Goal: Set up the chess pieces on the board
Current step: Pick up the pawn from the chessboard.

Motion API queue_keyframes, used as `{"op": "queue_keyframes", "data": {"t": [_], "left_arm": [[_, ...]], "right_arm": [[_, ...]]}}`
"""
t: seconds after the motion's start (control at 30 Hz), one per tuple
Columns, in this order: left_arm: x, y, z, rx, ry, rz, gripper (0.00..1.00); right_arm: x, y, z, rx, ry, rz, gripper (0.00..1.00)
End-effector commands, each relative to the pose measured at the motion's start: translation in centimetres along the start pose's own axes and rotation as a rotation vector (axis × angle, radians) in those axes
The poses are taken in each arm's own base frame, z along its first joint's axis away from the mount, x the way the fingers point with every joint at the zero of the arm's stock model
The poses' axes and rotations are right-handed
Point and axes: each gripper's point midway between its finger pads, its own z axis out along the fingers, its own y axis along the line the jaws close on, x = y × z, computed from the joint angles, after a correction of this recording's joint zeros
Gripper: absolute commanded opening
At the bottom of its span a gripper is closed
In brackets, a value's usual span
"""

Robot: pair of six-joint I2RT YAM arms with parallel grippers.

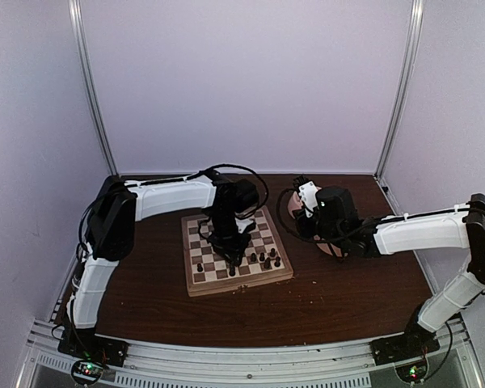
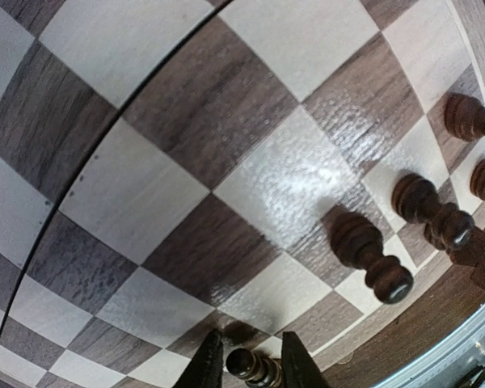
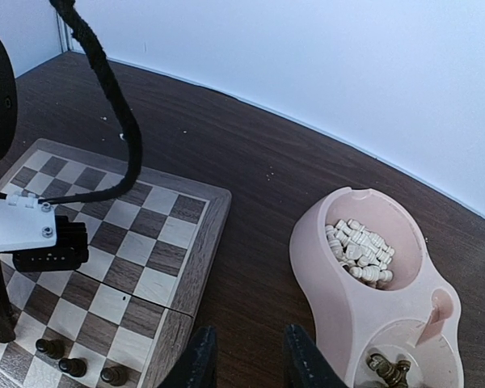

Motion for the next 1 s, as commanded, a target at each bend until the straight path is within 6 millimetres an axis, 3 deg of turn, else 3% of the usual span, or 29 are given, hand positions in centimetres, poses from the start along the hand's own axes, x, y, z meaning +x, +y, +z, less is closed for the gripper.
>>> {"op": "queue_keyframes", "data": {"t": [0.0, 0.17, 0.5, 0.73, 0.83, 0.97], "left_arm": [[-0.1, 0.7, -0.1, -0.026, 0.018, -0.021, 0.26], [0.6, 1.1, 0.1, -0.045, 0.046, -0.026, 0.25], [0.6, 0.6, 0.0, -0.018, 0.051, -0.019, 0.10], [-1.2, 0.2, -2.2, -0.020, -0.053, -0.015, 0.07], [-1.8, 0.2, -3.1, -0.014, -0.093, -0.021, 0.06], [-1.9, 0.0, -3.1, 0.006, -0.108, -0.026, 0.06]], "right_arm": [[-0.8, -0.7, -0.4, 0.022, -0.024, 0.003, 0.30], [-0.8, -0.7, -0.4, 0.023, -0.026, 0.004, 0.30], [-0.6, -0.5, -0.1, 0.022, -0.012, -0.002, 0.30], [-0.7, -0.3, -0.3, 0.005, -0.016, -0.002, 0.30], [-1.0, 1.2, -0.8, -0.092, -0.034, -0.028, 0.31], [-2.1, 5.7, -2.8, -0.356, -0.116, -0.048, 0.31]]}}
